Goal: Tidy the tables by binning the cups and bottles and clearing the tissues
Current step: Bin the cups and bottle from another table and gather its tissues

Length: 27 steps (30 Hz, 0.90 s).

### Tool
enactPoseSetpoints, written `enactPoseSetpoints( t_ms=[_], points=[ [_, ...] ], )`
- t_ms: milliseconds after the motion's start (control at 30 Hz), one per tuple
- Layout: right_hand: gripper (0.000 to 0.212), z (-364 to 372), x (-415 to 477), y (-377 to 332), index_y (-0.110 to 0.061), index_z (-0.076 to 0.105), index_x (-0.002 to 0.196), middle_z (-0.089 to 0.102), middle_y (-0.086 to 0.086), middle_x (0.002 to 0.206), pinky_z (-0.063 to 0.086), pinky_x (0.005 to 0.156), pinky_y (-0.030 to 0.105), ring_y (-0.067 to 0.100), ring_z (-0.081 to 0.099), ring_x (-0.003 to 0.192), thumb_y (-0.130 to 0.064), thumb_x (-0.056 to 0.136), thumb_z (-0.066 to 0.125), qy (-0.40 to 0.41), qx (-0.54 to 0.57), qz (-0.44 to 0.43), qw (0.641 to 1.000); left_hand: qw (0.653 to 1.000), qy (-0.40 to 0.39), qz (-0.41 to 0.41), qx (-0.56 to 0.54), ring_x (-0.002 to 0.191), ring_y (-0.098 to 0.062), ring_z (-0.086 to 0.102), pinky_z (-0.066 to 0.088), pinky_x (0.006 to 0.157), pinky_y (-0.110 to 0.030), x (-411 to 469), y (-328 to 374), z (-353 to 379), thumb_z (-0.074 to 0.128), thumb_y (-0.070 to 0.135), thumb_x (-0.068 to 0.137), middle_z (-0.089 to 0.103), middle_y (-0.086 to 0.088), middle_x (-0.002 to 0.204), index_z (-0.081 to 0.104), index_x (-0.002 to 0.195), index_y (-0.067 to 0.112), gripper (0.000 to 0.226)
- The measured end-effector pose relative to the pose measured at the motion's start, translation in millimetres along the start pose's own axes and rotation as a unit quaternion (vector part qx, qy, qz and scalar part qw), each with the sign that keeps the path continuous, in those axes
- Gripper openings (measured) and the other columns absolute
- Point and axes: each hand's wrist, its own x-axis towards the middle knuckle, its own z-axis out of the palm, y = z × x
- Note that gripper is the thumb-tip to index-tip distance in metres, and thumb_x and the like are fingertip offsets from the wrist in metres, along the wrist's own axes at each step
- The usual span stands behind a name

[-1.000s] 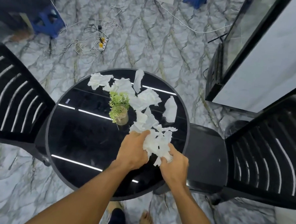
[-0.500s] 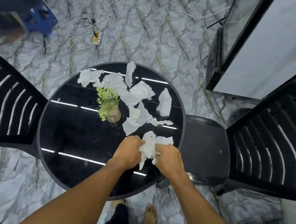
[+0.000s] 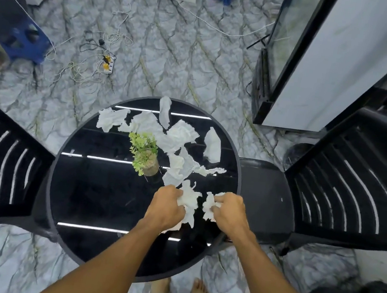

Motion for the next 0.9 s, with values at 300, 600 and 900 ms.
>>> enactPoseSetpoints(
  t_ms=[300, 600, 900],
  points=[
    [0.019, -49.1, -30.6, -16.2, -0.007, 0.062, 0.062, 0.061, 0.002, 0.067, 0.041, 0.054, 0.013, 0.017, 0.055, 0.064, -0.011, 0.078, 0.072, 0.138, 0.093, 0.007, 0.986, 0.993, 0.042, 0.093, -0.062, 0.051, -0.010, 0.029, 0.028, 0.047, -0.023, 13.0, 43.7, -39.3, 0.070, 0.013, 0.068, 0.034, 0.004, 0.052, 0.038, 0.055, 0.004, 0.036],
    [0.023, -103.7, -108.8, 65.7, -0.009, 0.057, 0.058, 0.056, -0.003, 0.065, 0.038, 0.059, 0.012, 0.016, 0.049, 0.065, -0.010, 0.077, 0.070, 0.256, 0.143, 0.106, 0.950, 0.972, -0.039, 0.223, -0.063, 0.046, -0.010, 0.029, 0.027, 0.045, -0.019, -5.0, 151.0, 14.3, 0.072, 0.010, 0.065, 0.030, 0.010, 0.049, 0.030, 0.050, 0.017, 0.045],
    [0.014, -152.9, -217.9, 199.6, -0.012, 0.078, 0.079, 0.071, 0.000, 0.077, 0.046, 0.065, 0.013, 0.017, 0.064, 0.076, -0.001, 0.074, 0.070, 0.352, 0.229, 0.215, 0.882, 0.928, -0.144, 0.339, -0.062, 0.046, -0.009, 0.026, 0.023, 0.044, -0.019, -70.0, 291.9, 128.2, 0.067, 0.004, 0.068, 0.024, 0.010, 0.042, 0.023, 0.048, 0.020, 0.050]
  ],
)
